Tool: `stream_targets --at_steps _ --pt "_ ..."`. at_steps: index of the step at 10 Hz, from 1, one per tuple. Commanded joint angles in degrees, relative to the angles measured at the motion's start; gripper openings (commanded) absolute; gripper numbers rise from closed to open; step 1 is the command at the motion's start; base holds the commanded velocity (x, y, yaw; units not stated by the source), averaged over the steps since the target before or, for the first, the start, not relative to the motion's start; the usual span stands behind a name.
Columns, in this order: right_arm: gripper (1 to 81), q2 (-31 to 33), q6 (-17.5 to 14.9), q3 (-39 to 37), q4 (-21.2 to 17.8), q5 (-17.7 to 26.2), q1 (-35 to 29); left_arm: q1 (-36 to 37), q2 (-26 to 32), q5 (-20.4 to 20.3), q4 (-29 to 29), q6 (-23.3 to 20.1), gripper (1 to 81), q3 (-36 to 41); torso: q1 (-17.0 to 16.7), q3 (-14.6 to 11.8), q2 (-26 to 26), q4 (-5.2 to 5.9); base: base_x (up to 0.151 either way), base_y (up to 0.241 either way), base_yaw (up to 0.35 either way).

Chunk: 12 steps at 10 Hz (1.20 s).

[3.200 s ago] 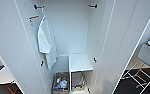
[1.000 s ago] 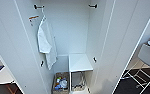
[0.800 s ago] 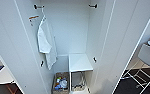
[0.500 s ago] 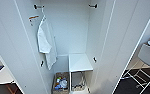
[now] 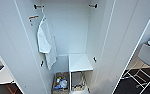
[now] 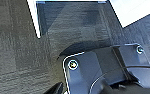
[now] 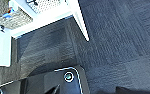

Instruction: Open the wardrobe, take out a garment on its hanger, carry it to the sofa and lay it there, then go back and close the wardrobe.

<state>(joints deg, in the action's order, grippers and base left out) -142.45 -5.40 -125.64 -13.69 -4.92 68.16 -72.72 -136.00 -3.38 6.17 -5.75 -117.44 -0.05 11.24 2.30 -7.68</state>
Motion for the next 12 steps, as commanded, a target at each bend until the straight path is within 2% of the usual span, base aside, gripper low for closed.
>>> stream_targets --at_steps 1,4,7,12 --pt "81.1 6.7 1.88 0.31 -0.9 2.11 -8.59 6.31 8.96 2.15 3.75 0.3 81.1 2.21 0.05 0.0 0.0 0.0 0.0 0.0 0.0" --pt "81.1 12.85 4.78 1.27 -0.9 2.73 -14.91 9.21 15.92 2.23 6.22 0.39 81.1 3.18 0.05 0.02 -0.02 0.0 0.0 0.0 0.0" --pt "81.1 19.09 5.05 4.18 -2.13 4.91 -22.57 14.74 21.36 2.59 9.55 0.39 81.1 3.45 0.05 0.05 -0.02 0.0 0.0 0.0 0.0" --pt "81.1 25.33 4.96 4.09 -3.36 10.36 -34.6 26.94 30.33 6.79 12.72 0.48 81.1 3.71 0.08 0.11 -0.06 0.0 0.0 0.0 0.0"
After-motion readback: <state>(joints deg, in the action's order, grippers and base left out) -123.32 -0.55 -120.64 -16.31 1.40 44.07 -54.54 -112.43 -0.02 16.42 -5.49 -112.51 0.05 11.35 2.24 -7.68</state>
